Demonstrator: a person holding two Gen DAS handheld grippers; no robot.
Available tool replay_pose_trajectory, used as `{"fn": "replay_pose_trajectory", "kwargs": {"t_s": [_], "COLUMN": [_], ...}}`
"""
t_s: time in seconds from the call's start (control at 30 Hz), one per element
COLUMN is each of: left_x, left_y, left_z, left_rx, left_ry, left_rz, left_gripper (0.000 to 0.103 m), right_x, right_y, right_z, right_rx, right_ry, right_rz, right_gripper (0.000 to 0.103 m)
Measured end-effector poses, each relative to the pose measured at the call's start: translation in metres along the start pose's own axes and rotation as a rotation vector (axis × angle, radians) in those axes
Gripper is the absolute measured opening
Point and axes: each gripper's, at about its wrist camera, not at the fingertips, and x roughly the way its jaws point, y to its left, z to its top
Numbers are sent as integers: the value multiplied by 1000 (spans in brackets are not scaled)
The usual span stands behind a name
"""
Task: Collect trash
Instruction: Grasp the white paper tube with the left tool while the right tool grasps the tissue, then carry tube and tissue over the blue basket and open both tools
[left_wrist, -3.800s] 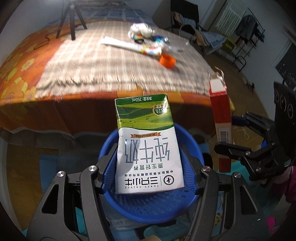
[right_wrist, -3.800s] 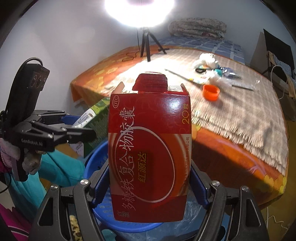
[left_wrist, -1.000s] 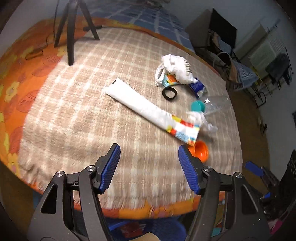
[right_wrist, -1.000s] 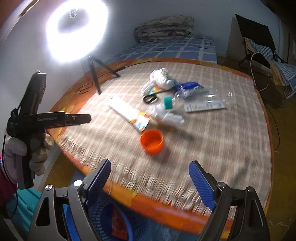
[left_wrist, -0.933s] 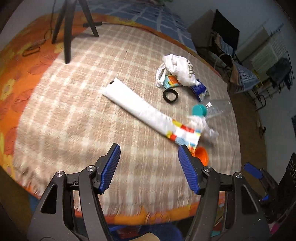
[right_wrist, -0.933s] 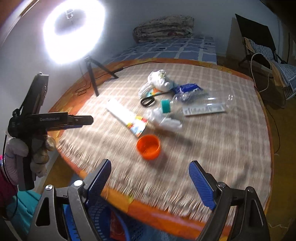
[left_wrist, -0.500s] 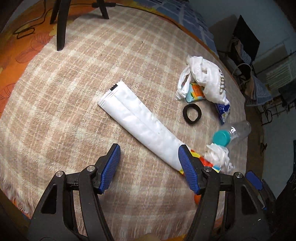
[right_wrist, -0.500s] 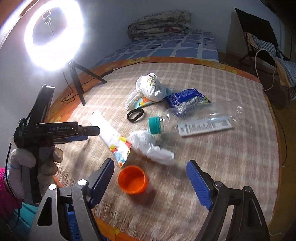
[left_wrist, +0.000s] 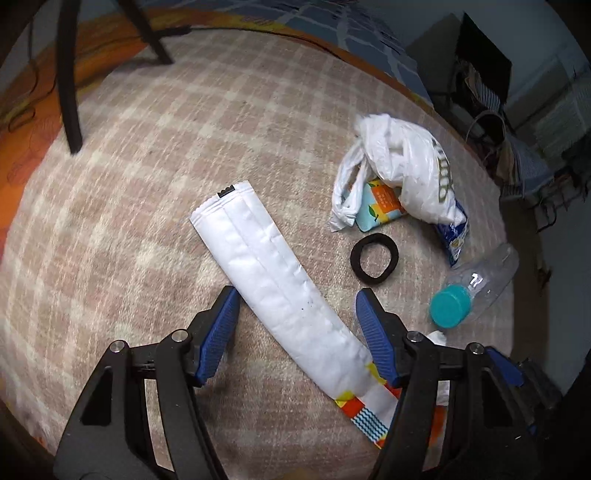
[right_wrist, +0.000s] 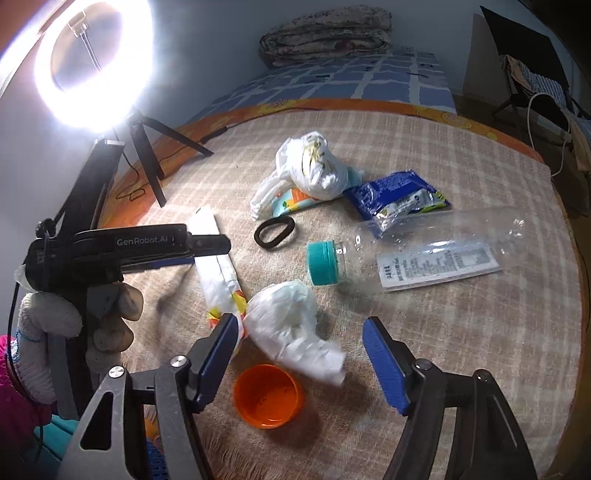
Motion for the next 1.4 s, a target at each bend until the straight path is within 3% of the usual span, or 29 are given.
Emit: {"fn": "replay_pose_trajectory", "kwargs": {"t_s": [0.07, 0.2, 0.47, 0.5, 0.57, 0.63, 0.8, 1.03, 1.4], "left_x": [4, 10, 13, 11, 6, 3, -6, -33, -88], "left_y": [-13, -31, -31, -27, -21, -18, -10, 1, 21], "left_z": [-2, -11, -10, -10, -9, -9, -13, -16, -27], "left_rx": [79, 188, 183, 180, 178, 184, 178, 161, 125], "left_ry": [-16, -55, -73, -73, -76, -81, -90, -129, -179], "left_rz": [52, 127, 71, 65, 54, 55, 53, 55, -2], "left_gripper": [65, 50, 24, 20, 18, 16, 11, 9, 9], "right_x": [3, 11, 30, 33, 37, 40, 33, 7, -46], "right_y": [1, 0, 14, 15, 16, 15, 14, 15, 23], "right_z": [-1, -1, -2, -2, -2, -3, -2, 2, -3], "right_rx": [-8, -11, -65, -73, -78, -71, -71, -57, -48], "right_ry": [8, 28, 64, 73, 88, 104, 75, 4, -79], "right_rz": [-10, -17, -28, -37, -34, -14, -8, 5, 18], "right_gripper": [72, 72, 72, 70, 57, 38, 29, 29, 29]}}
